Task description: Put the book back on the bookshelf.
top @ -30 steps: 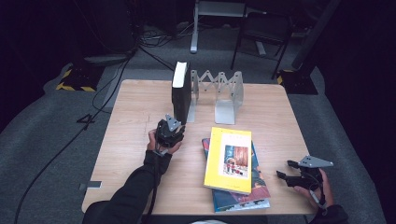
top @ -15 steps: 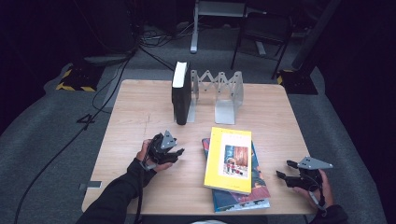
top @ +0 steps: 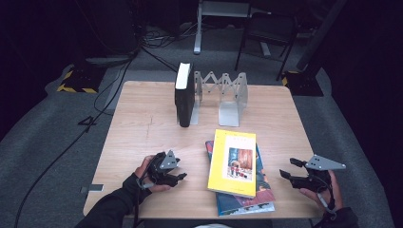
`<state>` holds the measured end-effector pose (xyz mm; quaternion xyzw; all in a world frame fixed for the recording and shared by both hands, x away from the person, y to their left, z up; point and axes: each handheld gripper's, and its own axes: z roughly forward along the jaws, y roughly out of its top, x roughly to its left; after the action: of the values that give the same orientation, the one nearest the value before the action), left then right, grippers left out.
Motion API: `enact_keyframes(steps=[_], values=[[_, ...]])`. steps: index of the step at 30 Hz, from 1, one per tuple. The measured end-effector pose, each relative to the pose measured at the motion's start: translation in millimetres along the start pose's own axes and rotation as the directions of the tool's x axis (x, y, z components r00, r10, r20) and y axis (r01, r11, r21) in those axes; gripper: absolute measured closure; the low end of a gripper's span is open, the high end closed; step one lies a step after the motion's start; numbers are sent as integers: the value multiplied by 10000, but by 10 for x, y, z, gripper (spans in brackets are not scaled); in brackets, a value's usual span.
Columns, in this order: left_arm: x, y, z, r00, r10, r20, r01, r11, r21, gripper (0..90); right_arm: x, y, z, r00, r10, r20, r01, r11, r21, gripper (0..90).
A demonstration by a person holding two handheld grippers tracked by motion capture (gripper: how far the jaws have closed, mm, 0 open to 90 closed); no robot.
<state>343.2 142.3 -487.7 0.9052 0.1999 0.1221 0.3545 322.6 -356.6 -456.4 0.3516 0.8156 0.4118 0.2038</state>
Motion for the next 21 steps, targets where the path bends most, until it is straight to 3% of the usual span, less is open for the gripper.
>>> enact_keyframes(steps=[7,9,16,21], values=[[-88,-7,46,9989,46,461,-53,9999,157,369,230,233,14,9964,-521,-664,513,9986,-133,337],[-110,-6,63,9982,-58,593,49,9999,142,365,310,288,43,9933,-673,-940,663,9977,-137,346],[-193,24,144,9944,244,1026,-267,9994,208,346,535,416,125,9796,-770,-1857,748,9970,-189,336],[-152,22,216,9924,-22,1232,23,10000,-6,237,680,467,239,9707,-716,-2294,775,9969,167,326]])
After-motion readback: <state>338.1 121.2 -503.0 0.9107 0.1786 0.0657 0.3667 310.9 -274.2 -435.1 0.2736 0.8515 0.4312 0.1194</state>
